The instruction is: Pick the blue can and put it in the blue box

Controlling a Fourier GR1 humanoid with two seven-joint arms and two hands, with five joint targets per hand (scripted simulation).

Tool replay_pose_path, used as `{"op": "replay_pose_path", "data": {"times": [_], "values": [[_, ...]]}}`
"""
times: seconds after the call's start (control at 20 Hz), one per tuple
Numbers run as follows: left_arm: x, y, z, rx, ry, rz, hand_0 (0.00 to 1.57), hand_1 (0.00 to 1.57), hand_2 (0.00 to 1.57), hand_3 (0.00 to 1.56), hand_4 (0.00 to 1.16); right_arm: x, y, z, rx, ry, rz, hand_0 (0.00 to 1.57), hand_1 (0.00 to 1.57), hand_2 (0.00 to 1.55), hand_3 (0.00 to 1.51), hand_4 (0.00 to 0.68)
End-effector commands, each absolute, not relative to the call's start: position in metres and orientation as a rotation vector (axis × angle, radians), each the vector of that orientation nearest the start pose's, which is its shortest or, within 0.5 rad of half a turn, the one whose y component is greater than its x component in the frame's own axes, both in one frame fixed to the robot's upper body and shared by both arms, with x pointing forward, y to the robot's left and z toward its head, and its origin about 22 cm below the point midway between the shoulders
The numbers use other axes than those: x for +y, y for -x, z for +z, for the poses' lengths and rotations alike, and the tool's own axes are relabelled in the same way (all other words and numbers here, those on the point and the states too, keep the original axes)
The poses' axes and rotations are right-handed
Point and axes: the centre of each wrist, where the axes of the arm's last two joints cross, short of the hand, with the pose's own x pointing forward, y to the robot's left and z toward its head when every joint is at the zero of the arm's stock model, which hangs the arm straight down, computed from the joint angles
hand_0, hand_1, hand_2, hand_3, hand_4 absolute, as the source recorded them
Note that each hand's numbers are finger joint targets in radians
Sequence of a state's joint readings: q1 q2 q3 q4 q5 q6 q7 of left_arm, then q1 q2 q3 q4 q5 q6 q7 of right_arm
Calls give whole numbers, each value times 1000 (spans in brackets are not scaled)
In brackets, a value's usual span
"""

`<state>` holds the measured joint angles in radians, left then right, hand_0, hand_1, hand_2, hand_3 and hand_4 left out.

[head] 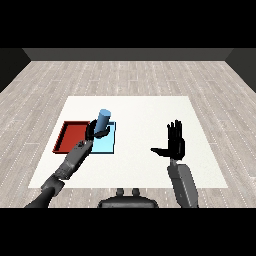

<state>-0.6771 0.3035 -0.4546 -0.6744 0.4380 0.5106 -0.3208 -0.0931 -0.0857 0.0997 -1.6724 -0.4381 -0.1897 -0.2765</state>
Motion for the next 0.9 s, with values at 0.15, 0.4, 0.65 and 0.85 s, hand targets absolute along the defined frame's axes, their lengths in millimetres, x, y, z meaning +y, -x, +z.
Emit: {"op": "replay_pose_path", "data": {"times": [0.15,0.4,0.65,0.85], "values": [[211,-384,-37,-1244,-616,-229,1437,1437,1353,1181,940,-216,-263,32,-1920,-256,-376,0,0,0,0,0],[226,-356,-82,-1002,-635,-277,650,650,585,236,917,-237,-263,26,-1919,-238,-429,0,0,0,0,0],[219,-362,-82,-913,-646,-116,1377,1377,1203,0,757,-232,-266,11,-1889,-210,-362,0,0,0,0,0],[228,-358,-86,-913,-586,-66,1170,1170,1021,0,686,-225,-277,8,-1899,-211,-383,0,0,0,0,0]]}}
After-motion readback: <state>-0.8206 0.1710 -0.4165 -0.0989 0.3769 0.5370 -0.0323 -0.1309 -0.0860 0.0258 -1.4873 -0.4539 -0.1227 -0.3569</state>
